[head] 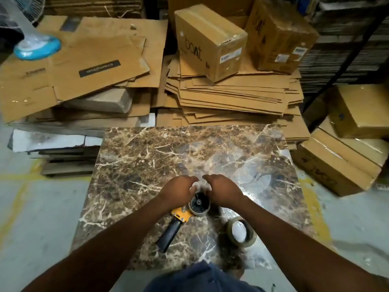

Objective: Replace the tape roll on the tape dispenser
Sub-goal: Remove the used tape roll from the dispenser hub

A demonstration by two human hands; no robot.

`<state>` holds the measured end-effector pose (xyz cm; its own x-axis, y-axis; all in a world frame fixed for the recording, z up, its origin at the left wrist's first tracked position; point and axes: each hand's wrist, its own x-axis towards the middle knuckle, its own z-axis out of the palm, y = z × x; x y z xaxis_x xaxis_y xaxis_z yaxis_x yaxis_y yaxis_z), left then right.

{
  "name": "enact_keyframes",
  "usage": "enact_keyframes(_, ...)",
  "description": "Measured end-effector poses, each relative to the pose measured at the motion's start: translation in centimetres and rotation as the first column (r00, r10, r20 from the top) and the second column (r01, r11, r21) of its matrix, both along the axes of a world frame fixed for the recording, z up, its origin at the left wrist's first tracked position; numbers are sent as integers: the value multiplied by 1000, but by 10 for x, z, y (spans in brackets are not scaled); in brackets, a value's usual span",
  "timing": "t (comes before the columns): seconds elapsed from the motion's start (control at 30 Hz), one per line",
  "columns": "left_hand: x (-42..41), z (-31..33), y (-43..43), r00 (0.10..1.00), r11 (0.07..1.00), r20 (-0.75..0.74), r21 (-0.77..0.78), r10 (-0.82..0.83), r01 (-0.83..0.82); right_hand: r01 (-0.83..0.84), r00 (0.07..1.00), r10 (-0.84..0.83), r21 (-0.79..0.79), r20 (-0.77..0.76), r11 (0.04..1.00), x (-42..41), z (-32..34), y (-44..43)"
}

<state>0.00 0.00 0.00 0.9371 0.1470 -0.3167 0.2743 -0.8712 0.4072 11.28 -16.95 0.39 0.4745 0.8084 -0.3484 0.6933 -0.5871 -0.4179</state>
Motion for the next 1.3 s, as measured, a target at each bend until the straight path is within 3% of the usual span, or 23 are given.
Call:
enact_keyframes(0.13, -11, -17, -8, 1000, 1000, -27, 25, 1, 0, -48, 994, 51, -37, 98, 998, -18, -20, -6)
enact_keyframes(0.27, -22, -34, -14, 984, 953, 20, 253, -178, 167, -111, 985, 119, -68, 127, 991, -28, -40, -14)
enact_keyframes(0.37, -28, -45, -12, 979, 925, -35, 321, -203, 203, -168, 975, 184, -136, 120, 976, -35, -53, -20)
enact_keyframes(0.6, -26, -56, 7, 986, 965, -65, 204, -157, 167, -65, 995, 71, -81, 72, 995, -45, -65, -14)
enact_keyframes(0.8, -9, -49, 3, 970, 929, -115, 283, -214, 238, -84, 989, 93, -76, 119, 994, -46, -71, -13)
enact_keyframes(1.07, 7, -49, -15, 985, 914, -112, 370, -132, 164, -36, 981, 45, -49, 190, 998, -53, -76, -3)
enact_keyframes(1.3, 11, -51, -19, 987, 928, -158, 364, -26, 82, -110, 970, 122, -69, 211, 992, -51, -79, -9)
